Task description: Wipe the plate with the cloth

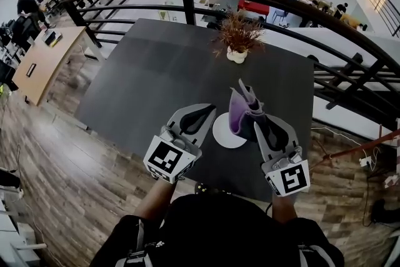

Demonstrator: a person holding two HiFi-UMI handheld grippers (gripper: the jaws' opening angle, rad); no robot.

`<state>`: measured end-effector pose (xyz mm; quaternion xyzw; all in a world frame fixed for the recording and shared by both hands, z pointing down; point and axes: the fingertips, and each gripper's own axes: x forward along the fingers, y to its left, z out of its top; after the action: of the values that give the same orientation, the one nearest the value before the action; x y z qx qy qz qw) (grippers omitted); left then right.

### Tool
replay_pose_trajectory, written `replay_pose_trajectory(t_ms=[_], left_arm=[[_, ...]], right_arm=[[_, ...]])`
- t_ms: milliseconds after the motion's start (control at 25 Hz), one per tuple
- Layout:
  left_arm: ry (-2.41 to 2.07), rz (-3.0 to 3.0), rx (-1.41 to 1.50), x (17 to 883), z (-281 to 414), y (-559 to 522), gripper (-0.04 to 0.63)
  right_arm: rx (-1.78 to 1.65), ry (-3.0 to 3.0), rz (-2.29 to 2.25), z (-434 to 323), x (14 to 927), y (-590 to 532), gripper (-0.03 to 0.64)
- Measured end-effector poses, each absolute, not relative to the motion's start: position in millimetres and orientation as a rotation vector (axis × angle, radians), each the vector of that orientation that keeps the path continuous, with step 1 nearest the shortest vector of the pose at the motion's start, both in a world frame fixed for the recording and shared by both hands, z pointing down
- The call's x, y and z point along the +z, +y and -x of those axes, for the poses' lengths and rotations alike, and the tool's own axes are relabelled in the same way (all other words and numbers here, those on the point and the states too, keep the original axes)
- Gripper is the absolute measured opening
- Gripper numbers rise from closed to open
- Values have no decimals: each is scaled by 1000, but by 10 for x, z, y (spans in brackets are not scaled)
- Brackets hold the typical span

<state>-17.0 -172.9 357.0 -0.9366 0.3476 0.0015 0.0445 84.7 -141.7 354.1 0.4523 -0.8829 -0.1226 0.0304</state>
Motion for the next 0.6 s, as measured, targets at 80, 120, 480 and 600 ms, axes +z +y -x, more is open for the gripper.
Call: replay_pose_trajectory(t_ms=[80,120,480,600], left_arm=[[1048,2877,14,3561,164,-1724,8],[1037,2877,8,3559,156,-1723,8],[980,2864,12,3394,122,-1862,8],[954,2877,13,3405,88,-1876,8]], right_arm=[[-373,-2717,-1400,-844,3538,-1404,71],[-372,-2715,-1401,-841,3536,-1395,71],[-372,-2691,-1424,-881,3532,-1398,71],[-383,-2689,-1427,-872,3508,-1436,71]])
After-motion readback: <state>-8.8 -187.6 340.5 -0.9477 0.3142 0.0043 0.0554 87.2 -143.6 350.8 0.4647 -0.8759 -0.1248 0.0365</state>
